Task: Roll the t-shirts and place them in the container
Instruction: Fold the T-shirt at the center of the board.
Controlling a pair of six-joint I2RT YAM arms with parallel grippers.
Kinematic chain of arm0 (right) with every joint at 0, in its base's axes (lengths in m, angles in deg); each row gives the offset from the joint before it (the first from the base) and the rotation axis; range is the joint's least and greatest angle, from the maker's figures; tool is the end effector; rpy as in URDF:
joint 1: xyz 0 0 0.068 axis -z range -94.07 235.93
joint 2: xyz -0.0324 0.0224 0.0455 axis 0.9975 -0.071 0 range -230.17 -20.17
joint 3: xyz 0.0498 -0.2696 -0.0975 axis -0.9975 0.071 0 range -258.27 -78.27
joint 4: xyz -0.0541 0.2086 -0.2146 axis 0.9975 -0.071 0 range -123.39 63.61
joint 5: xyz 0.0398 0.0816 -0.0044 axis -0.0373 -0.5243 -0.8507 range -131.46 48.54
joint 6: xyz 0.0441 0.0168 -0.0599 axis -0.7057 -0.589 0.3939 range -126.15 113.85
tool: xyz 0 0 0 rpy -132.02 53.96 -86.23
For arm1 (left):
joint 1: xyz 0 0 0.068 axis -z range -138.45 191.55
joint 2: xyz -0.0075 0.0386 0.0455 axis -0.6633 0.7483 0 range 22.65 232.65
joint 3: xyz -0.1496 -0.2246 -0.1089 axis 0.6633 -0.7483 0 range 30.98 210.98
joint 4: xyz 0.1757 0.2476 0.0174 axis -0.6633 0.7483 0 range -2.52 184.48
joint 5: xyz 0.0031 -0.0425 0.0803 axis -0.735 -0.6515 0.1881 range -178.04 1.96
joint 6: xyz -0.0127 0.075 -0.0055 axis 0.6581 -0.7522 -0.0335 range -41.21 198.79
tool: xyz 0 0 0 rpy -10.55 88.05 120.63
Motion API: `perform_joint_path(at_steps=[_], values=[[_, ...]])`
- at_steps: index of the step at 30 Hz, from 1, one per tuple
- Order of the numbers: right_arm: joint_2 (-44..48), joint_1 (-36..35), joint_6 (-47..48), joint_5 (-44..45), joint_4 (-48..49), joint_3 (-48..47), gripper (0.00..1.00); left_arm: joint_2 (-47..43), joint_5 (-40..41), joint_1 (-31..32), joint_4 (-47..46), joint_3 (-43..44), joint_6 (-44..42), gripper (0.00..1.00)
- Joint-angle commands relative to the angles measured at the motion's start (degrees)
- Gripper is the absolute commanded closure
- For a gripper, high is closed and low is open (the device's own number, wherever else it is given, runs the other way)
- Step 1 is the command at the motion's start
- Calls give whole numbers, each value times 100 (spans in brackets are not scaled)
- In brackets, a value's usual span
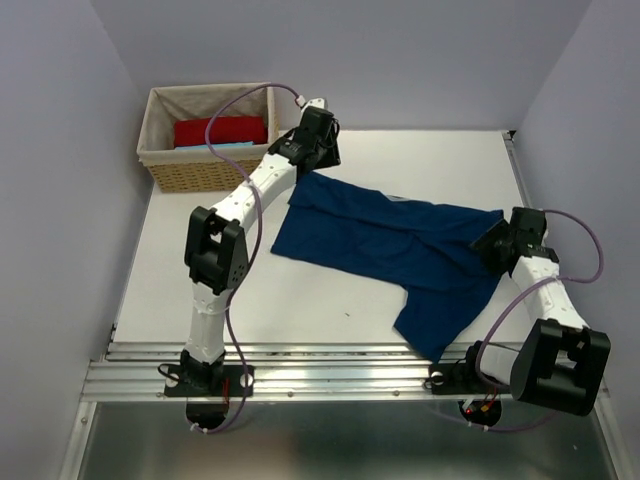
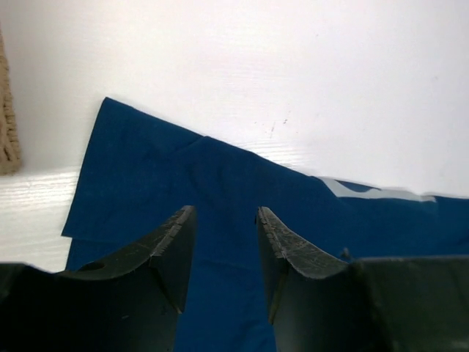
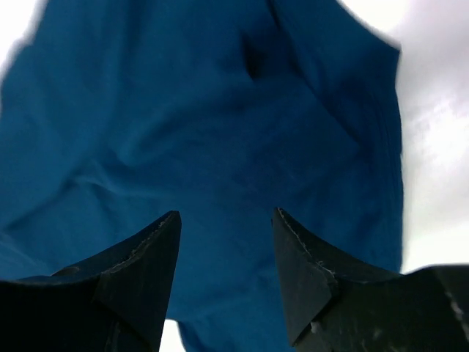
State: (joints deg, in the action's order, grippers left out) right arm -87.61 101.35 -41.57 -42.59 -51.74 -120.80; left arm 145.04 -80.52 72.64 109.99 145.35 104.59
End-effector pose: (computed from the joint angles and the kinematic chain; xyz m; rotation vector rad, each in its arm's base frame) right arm 0.2785 -0.0756 0.2003 1.0465 2.2219 0.1780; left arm 0.5061 -0.2953 0.3011 0.0183 2.1320 -0.4564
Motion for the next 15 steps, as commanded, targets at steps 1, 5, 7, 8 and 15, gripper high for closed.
perform_joint_path(at_steps=[1,5,7,8,15], values=[[161,49,-228,-248,-50,402,42,-637,-102,37,-246,-494,21,50],[-6,49,-264,-415,196,560,44,-883,-103,55,-281,-871,48,50],[-85,49,-238,-380,302,578,44,-962,-111,55,-308,-1012,83,50],[-190,49,-229,-362,337,578,45,-1041,-120,72,-369,-1152,92,50],[-463,49,-281,-450,626,806,50,-1165,-85,90,-387,-1373,92,50]])
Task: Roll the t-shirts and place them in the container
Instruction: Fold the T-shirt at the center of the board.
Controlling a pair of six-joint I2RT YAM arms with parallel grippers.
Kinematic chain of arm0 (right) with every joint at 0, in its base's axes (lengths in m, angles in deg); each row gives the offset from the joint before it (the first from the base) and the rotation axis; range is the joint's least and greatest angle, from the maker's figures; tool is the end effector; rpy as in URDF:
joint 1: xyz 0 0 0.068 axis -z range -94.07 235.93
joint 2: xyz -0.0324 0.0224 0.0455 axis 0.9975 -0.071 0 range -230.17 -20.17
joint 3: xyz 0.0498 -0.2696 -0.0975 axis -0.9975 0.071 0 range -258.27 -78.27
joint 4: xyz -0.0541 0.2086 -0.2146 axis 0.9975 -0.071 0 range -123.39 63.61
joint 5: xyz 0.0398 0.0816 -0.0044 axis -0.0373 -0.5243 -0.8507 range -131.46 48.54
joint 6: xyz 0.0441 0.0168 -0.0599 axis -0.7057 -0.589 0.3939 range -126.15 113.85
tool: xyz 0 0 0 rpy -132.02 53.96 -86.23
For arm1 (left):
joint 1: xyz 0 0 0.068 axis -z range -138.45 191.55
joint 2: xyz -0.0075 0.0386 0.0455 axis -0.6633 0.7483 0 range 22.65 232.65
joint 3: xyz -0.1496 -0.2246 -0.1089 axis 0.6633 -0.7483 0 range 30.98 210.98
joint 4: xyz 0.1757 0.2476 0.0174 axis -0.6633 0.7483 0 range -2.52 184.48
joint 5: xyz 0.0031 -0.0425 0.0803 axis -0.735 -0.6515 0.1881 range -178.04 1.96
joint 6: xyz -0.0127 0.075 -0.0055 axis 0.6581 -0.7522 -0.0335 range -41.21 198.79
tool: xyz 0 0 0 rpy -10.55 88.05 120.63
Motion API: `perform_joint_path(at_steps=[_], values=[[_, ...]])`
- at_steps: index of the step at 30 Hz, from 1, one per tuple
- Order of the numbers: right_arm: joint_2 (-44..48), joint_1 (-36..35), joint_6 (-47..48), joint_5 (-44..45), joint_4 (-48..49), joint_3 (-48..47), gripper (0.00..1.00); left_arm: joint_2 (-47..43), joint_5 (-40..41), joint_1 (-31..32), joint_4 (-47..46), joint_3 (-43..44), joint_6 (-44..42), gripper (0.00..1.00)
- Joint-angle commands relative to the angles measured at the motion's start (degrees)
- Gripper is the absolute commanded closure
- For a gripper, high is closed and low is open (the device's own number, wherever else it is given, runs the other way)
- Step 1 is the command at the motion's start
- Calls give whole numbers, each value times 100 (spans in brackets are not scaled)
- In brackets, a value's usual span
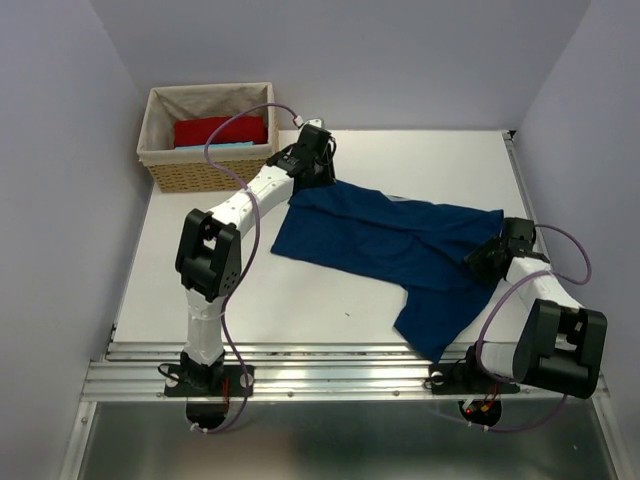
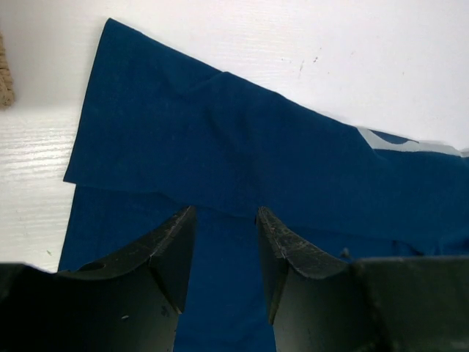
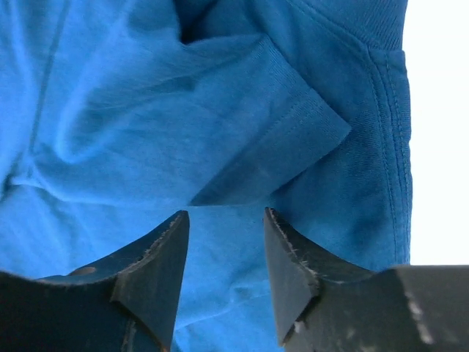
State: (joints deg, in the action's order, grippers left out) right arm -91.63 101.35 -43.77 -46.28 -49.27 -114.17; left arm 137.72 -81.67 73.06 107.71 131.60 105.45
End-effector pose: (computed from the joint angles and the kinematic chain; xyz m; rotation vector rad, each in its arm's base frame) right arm 0.2650 -0.0675 0.1438 1.1360 2.3454 0.2494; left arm 0.4720 -0.2810 0.2767 0.0290 2.2082 -0.4549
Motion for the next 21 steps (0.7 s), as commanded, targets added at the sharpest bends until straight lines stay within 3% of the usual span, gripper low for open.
perform_joint_path(at_steps=[1,4,6,10,14,18,19,20,21], values=[[-87,49,-61,-63,406,153,50,-450,31,40,-160,2,6,50],[-210,49,-8,-80,503,188,56,-433,22,40,-160,2,6,50],[-237,49,10,-89,556,189,65,-424,22,49,-151,19,15,50],[-114,49,97,-19,547,119,92,-424,31,49,-142,28,24,50],[18,49,203,130,494,48,99,-441,48,57,-125,28,15,50],[36,49,221,122,459,4,98,-432,48,49,-124,37,15,50],[18,49,212,113,451,4,93,-432,40,57,-124,37,24,50],[9,49,203,113,450,21,74,-432,40,57,-124,28,24,50],[-34,49,203,95,459,30,69,-432,40,57,-107,28,24,50]])
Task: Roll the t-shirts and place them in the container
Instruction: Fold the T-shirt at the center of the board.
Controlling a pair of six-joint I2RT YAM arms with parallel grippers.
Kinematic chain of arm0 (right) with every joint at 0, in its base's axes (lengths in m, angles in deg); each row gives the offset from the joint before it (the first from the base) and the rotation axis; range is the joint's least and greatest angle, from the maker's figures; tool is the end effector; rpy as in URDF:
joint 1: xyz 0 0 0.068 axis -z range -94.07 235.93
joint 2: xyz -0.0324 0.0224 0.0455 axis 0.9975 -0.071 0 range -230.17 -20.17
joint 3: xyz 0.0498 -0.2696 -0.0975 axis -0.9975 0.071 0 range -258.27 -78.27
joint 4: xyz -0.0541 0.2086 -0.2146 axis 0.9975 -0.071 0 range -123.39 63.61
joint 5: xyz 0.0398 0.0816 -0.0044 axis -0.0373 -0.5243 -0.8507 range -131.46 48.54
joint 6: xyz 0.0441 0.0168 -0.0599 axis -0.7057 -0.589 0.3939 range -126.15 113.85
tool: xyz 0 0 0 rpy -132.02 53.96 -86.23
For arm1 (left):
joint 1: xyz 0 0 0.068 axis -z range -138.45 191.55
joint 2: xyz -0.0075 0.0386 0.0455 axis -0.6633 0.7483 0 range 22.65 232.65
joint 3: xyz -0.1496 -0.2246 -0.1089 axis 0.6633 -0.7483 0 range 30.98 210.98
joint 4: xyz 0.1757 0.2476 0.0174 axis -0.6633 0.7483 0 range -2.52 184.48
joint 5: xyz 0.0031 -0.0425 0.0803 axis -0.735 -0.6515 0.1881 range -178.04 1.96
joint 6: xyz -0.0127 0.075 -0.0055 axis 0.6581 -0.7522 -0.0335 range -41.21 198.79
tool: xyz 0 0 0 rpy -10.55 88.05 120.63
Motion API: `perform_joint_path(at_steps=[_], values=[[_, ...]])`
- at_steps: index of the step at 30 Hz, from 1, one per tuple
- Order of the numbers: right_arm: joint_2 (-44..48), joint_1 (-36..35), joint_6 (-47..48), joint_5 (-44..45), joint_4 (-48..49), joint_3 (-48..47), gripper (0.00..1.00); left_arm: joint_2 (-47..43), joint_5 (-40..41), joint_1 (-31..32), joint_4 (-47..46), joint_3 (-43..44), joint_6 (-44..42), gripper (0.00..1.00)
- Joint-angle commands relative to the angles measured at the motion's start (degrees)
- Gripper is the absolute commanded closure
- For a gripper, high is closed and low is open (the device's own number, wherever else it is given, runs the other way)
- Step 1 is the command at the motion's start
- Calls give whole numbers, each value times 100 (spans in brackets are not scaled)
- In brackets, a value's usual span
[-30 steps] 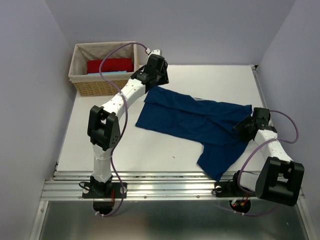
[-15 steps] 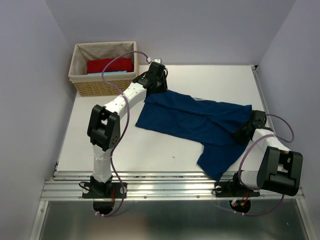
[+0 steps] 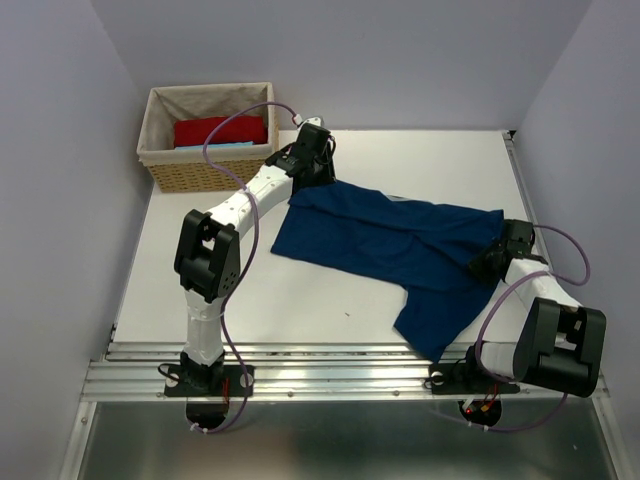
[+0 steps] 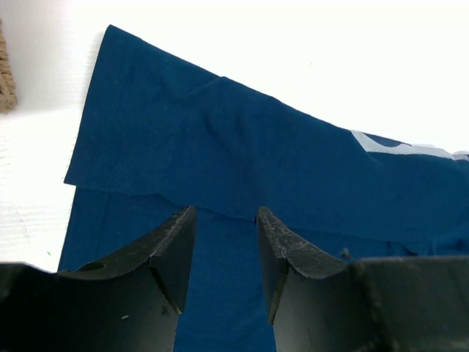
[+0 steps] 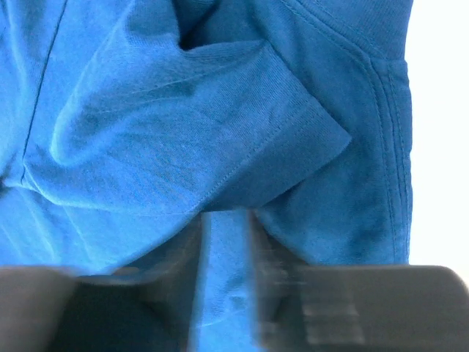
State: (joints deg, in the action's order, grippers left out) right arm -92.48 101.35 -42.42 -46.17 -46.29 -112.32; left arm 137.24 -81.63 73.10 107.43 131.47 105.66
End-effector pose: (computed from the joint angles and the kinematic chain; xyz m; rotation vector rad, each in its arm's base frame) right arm 0.2637 -0.0673 0.1328 1.1059 2.3526 0.2393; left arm 0.4708 -0.2807 0.2808 0.0243 2.1979 -0.4620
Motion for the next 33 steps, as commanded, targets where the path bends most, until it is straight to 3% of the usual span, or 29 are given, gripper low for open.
perform_joint_path(at_steps=[1,6,12,19,22,23,26,33], values=[[33,49,59,93,162,-147,57,-393,44,53,-87,50,-7,50],[-160,49,24,111,293,-164,53,-411,62,62,-52,59,-15,50],[-503,49,41,111,592,-208,59,-419,70,62,-8,6,-15,50],[-310,49,120,216,575,-252,90,-481,114,62,1,-3,-42,50],[-126,49,164,242,408,-313,89,-463,106,53,18,23,-51,50],[-90,49,208,260,356,-331,78,-463,97,53,10,24,-51,50],[-37,49,278,365,206,-366,62,-446,71,62,18,32,-51,50],[-204,49,296,690,258,-393,61,-463,70,53,18,50,-59,50]])
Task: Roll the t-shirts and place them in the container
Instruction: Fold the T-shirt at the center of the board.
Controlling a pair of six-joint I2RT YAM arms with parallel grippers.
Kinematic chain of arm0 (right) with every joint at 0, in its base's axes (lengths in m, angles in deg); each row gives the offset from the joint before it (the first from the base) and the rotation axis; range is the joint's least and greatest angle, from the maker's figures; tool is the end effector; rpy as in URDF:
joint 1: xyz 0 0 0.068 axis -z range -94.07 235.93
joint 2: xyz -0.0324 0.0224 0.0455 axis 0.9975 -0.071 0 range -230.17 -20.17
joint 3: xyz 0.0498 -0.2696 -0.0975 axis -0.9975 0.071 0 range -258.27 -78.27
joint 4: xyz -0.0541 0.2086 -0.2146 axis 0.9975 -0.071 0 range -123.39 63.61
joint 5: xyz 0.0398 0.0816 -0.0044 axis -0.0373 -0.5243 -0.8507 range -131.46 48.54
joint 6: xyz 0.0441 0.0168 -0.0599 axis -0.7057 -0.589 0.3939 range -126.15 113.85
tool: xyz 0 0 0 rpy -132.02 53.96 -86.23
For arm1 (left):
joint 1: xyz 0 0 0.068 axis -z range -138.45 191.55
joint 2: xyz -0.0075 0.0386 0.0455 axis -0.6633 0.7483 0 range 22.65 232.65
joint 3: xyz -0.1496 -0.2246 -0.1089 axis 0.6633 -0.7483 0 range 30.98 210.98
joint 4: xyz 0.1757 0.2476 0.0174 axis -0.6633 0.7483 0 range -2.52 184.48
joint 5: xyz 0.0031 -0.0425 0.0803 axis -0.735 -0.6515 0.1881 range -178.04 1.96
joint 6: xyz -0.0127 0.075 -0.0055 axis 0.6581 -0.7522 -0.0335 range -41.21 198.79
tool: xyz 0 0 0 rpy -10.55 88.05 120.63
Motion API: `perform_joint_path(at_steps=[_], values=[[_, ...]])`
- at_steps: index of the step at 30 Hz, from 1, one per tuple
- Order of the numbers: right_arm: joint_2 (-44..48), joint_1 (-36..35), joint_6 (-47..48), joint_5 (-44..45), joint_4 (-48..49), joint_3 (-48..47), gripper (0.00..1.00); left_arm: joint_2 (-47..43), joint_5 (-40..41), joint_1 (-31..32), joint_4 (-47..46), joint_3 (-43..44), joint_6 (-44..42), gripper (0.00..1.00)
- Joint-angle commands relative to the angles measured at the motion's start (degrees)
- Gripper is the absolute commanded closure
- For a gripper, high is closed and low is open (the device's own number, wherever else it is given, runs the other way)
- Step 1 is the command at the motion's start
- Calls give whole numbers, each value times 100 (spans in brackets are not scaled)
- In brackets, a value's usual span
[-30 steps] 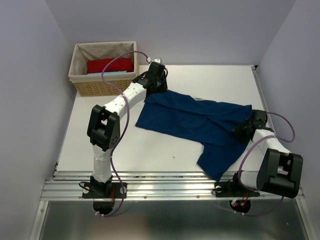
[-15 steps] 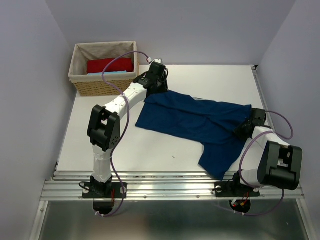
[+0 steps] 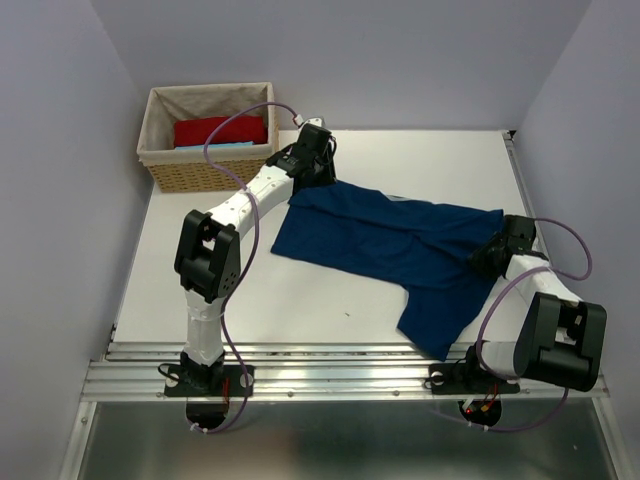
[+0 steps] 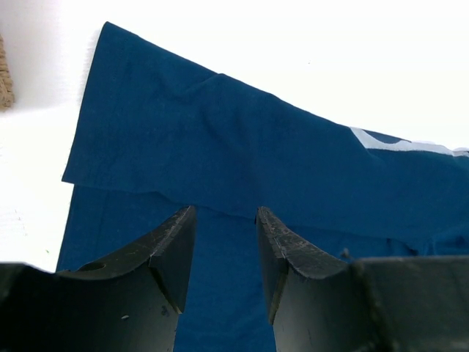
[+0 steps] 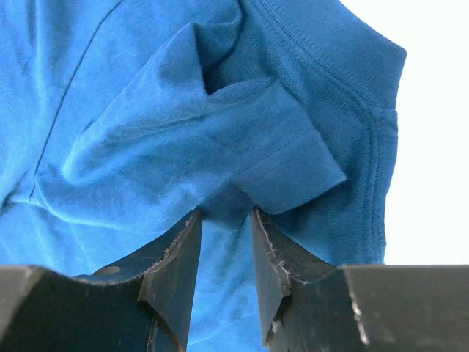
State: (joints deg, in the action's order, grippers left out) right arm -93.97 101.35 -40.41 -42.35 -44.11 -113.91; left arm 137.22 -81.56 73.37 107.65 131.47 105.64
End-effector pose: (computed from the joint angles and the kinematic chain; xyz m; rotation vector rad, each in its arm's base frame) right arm 0.2741 -0.0746 0.1382 1.0669 2.3190 0.1478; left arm 0.4692 -0.2826 0.2806 0.0295 2.2013 -0.4614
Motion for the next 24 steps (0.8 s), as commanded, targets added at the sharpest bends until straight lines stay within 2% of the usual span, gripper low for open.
perform_joint_path(at_steps=[1,4,7,8,9,24], values=[[-82,49,104,326,66,-242,61,-470,64,35,-4,50,-57,50],[-196,49,95,378,145,-286,69,-470,73,35,5,59,-66,50],[-223,49,104,379,163,-321,84,-470,81,36,14,41,-66,50],[-205,49,121,370,172,-330,94,-487,90,36,14,41,-66,50],[-161,49,121,361,163,-338,98,-479,82,36,14,32,-66,50],[1043,49,148,-175,-759,-488,99,-452,81,36,-12,41,-75,50]])
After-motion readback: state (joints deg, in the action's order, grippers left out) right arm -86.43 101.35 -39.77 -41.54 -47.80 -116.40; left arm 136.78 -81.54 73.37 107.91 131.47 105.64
